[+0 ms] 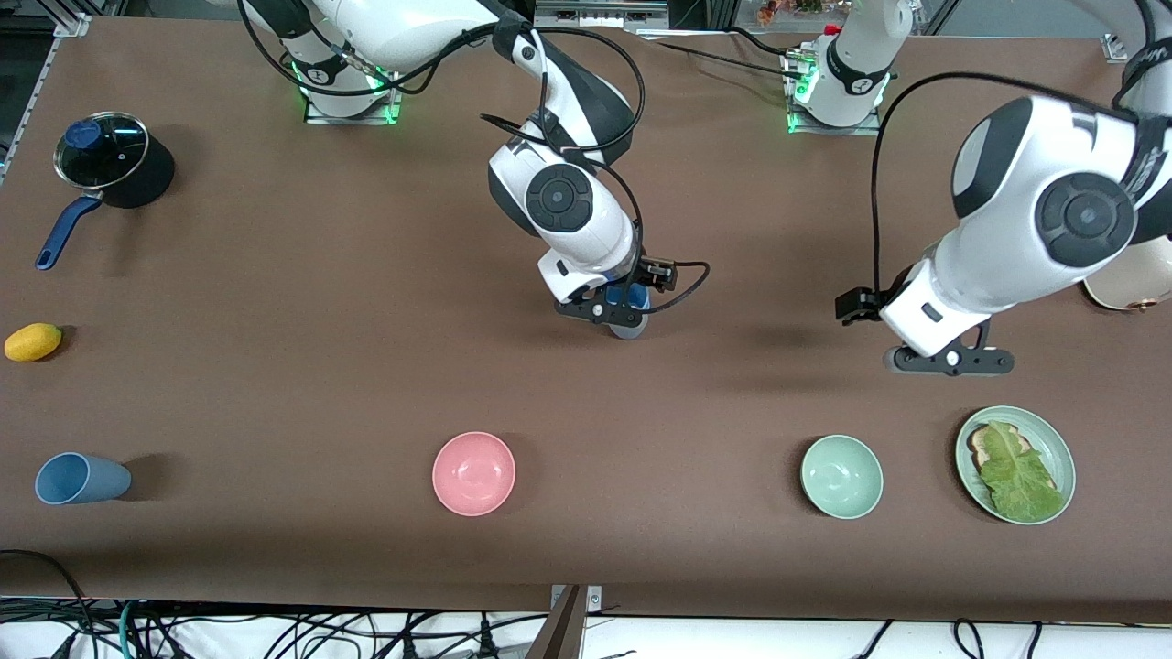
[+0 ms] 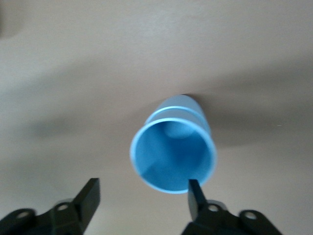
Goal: Stack blue cups with both arms
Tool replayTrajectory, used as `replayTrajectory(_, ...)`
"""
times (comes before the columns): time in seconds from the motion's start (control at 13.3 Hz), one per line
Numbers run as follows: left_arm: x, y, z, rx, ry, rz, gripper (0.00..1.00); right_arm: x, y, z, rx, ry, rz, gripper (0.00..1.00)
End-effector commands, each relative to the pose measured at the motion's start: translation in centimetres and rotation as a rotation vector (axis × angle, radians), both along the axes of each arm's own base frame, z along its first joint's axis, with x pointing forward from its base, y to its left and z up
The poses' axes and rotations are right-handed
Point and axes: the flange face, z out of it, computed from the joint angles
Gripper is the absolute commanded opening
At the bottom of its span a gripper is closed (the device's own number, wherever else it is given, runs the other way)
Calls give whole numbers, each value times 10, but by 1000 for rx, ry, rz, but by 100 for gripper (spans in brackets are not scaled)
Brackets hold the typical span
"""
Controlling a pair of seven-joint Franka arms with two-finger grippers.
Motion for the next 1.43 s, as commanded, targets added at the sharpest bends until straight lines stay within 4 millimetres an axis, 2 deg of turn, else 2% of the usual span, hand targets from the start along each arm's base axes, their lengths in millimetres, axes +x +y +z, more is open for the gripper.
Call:
replayTrajectory(0.0,-26,25,53,-42,-41,14,100,26,-48,18,-63,35,87,100)
replayTrajectory(0.08,-37,38,63,-68,-50,14,100,36,-74,14,-98,65,160,100)
replayTrajectory(0.15,-46,58,77,-94,-66,33,100,49,-109,31,-113,83,225,100)
replayTrajectory(0.23,-57,68,83,-96,-75,43,100,64,-149,31,-135,127,260,100)
replayTrajectory(0.3,-70,71,93,-85,-89,47,100,74,-182,30,-162,155,259,100)
replayTrajectory(0.45,-101,74,97,-67,-89,48,100,85,-245,27,-215,165,260,100)
replayTrajectory(0.53,-104,64,98,-56,-89,27,100,85,-276,23,-226,175,288,100)
replayTrajectory(0.68,-103,60,105,15,-98,-34,100,92,-332,21,-260,185,308,100)
replayTrajectory(0.75,-100,63,107,15,-89,-79,100,97,-355,22,-285,185,304,100)
replayTrajectory(0.98,-93,71,109,1,-95,-67,100,106,-396,31,-338,177,278,100)
replayTrajectory(1.05,-91,70,109,0,-95,-69,100,101,-406,32,-343,169,278,100)
replayTrajectory(1.21,-91,68,108,2,-94,-71,100,83,-467,41,-283,108,213,100)
replayTrajectory(1.36,-91,68,108,2,-94,-72,100,58,-499,73,-293,33,202,100)
